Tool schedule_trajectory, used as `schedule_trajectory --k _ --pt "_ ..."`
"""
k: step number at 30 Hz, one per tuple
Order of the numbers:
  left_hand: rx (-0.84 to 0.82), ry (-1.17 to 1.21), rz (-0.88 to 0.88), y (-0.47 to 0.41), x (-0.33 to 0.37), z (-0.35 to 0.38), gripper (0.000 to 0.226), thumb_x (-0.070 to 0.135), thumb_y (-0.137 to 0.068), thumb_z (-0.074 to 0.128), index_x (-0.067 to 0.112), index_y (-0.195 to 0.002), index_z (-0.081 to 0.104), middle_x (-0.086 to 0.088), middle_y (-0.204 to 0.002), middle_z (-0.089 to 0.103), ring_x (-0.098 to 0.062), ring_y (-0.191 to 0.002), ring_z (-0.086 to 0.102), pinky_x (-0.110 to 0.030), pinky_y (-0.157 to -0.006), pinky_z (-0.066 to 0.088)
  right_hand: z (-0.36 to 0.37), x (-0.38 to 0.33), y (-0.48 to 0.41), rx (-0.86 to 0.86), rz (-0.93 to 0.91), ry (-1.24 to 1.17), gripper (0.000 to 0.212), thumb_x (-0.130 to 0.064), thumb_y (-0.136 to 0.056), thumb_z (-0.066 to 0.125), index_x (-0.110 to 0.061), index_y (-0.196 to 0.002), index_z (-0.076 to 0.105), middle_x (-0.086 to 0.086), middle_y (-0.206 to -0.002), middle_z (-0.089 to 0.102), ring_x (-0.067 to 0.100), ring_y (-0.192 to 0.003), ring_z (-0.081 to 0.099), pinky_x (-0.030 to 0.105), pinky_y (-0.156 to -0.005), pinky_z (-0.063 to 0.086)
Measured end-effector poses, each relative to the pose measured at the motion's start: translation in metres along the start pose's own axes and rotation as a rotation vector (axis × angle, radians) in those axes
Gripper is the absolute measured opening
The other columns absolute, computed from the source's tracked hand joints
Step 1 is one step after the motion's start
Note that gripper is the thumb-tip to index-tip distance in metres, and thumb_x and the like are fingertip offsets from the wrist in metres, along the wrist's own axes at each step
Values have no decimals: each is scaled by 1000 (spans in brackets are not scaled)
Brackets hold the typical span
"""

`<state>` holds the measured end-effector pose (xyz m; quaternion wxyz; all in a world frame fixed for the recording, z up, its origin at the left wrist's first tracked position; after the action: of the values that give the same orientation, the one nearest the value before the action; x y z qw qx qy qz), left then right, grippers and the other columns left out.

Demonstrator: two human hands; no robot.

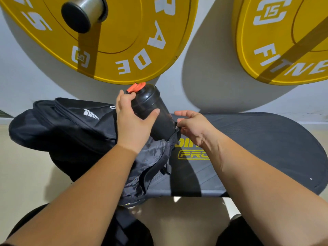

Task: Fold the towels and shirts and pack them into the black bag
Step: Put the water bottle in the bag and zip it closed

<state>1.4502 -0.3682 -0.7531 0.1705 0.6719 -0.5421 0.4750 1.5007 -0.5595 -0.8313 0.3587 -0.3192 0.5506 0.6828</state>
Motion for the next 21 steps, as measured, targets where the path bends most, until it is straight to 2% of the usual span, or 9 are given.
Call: schedule_trajectory --k 2,4,6,8,9,11,14,17,21 --pt "4 -22 16 -5 -1 -10 65 37 -69 87 30 -114 42 4 -133 47 -22 -119 53 -44 -98 48 1 1 1 -25 6 4 38 16 -88 47 -13 -100 68 12 -93 59 22 -66 48 29 -64 44" --pt "-5 -63 25 -7 3 -17 63 38 -66 88 33 -107 40 4 -119 51 -19 -104 56 -43 -89 50 -1 3 1 -33 19 14 38 16 -88 47 -13 -101 68 12 -94 59 21 -65 49 29 -62 44" --pt "-29 -129 61 -7 9 -21 61 44 -67 86 33 -104 39 3 -113 51 -19 -101 54 -43 -87 50 -3 6 0 -33 28 -3 39 17 -88 46 -12 -103 68 13 -96 59 21 -66 50 30 -64 44" --pt "-65 -170 132 -10 18 -22 67 45 -66 86 33 -113 40 4 -114 47 -20 -105 52 -44 -92 49 -5 9 0 -36 37 -22 39 17 -88 45 -11 -105 67 14 -97 60 20 -64 51 28 -62 44" --pt "-107 -156 152 -11 21 -22 77 42 -66 87 39 -126 39 4 -118 44 -19 -109 52 -41 -97 47 -5 10 0 -36 44 -18 39 17 -88 45 -10 -107 66 14 -97 61 18 -62 52 26 -59 45" --pt "-231 -161 175 -13 27 -18 101 41 -68 87 55 -145 24 -1 -122 39 -15 -113 48 -34 -106 41 -7 12 3 -35 63 -11 38 16 -89 45 -8 -111 65 14 -92 63 15 -57 54 21 -51 47" --pt "-345 -274 263 -13 34 -12 87 50 -70 78 50 -145 34 -6 -132 35 -21 -130 41 -43 -114 37 -11 14 7 -25 113 -12 37 15 -90 48 -8 -117 61 15 -85 63 16 -56 53 20 -47 49" --pt "-467 -321 291 -11 41 -7 77 41 -72 84 44 -137 42 -5 -157 17 -25 -146 25 -45 -116 32 -15 15 8 -4 176 55 35 15 -91 51 -8 -118 55 19 -87 62 19 -56 54 22 -48 52" --pt "-547 -423 437 -9 54 -6 89 40 -72 85 51 -143 34 3 -162 17 -29 -140 35 -48 -112 37 -20 20 11 -22 210 143 25 14 -90 56 -3 -107 60 15 -81 64 17 -60 60 23 -54 57"
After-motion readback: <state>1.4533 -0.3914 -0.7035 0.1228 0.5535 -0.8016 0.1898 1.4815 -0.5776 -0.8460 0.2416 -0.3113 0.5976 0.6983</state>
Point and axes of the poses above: each hand's wrist, its own y-axis away from the middle knuckle, its own z-axis out of the palm, x = y × z, the point moved 5 cm from there along -y, towards the middle knuckle
